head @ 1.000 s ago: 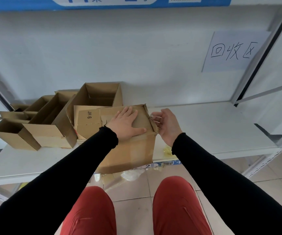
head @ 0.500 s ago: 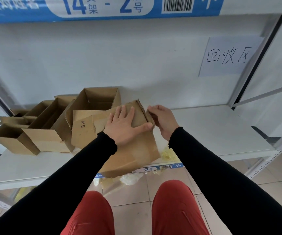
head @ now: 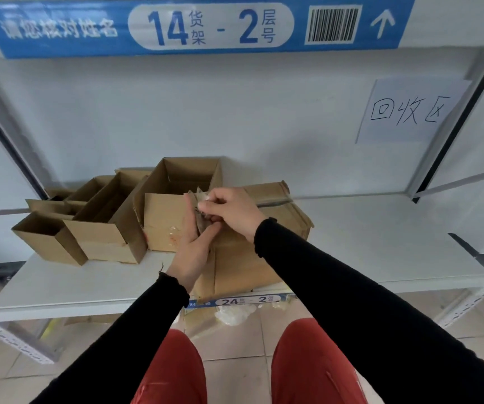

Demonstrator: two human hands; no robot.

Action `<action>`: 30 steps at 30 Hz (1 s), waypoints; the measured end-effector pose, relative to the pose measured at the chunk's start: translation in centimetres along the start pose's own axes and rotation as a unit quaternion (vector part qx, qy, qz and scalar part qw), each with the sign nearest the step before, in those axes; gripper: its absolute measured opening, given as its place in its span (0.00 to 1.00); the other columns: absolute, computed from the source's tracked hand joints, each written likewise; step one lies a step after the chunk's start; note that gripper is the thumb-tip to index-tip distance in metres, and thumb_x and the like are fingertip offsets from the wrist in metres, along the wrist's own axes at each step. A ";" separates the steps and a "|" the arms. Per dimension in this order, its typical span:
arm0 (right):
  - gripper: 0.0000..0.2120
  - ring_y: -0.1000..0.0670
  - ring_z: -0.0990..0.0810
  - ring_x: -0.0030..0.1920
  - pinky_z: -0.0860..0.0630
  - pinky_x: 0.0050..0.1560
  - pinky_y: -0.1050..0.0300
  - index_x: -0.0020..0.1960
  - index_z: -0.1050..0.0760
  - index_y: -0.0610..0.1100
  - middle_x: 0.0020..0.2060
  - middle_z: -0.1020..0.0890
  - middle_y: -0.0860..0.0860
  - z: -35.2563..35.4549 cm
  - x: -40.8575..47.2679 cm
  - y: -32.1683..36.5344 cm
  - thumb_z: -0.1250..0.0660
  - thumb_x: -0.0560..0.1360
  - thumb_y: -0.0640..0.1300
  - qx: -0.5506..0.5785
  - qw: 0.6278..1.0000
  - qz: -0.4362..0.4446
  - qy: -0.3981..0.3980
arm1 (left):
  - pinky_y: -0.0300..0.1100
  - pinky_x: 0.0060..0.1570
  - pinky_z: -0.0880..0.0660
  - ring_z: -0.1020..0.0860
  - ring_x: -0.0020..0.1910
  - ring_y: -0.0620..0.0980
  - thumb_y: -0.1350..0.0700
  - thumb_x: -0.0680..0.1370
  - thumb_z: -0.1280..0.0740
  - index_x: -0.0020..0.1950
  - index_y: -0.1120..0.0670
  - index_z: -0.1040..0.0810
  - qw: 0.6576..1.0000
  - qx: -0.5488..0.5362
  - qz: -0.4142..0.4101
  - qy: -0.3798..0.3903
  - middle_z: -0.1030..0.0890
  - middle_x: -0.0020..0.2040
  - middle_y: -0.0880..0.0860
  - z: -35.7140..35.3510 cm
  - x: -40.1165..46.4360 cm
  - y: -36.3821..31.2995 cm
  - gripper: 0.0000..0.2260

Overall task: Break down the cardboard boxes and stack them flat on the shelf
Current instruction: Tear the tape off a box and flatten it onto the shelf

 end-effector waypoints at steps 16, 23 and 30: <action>0.07 0.49 0.20 0.47 0.21 0.54 0.53 0.50 0.20 0.41 0.45 0.18 0.48 1.3 1.0 -3.2 0.35 0.78 0.43 0.009 0.993 -0.101 -0.067 | 0.36 0.59 0.36 0.34 0.65 0.46 0.53 0.82 0.35 0.79 0.44 0.36 0.982 0.176 0.066 0.000 0.35 0.72 0.50 4.5 2.7 2.4 0.25; 0.10 0.50 0.20 0.40 0.19 0.50 0.53 0.44 0.27 0.41 0.41 0.22 0.45 6.9 -0.2 -4.5 0.43 0.83 0.36 0.315 0.913 -0.150 -0.212 | 0.46 0.73 0.37 0.36 0.72 0.50 0.50 0.82 0.36 0.80 0.47 0.39 0.966 0.251 0.056 0.001 0.39 0.76 0.51 5.1 2.9 2.0 0.27; 0.07 0.48 0.19 0.42 0.21 0.45 0.54 0.47 0.26 0.42 0.43 0.18 0.46 13.8 -1.9 -5.8 0.40 0.82 0.41 0.456 0.819 -0.094 -0.334 | 0.56 0.77 0.55 0.56 0.81 0.56 0.50 0.82 0.38 0.79 0.48 0.40 0.891 0.453 0.031 0.023 0.55 0.82 0.52 4.4 3.6 0.2 0.26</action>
Point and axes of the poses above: each hand's wrist, its own x-axis towards the middle knuckle, its own z-axis out of the back of the hand, y = z × x, the point moved 7 cm from there along x, towards the middle knuckle
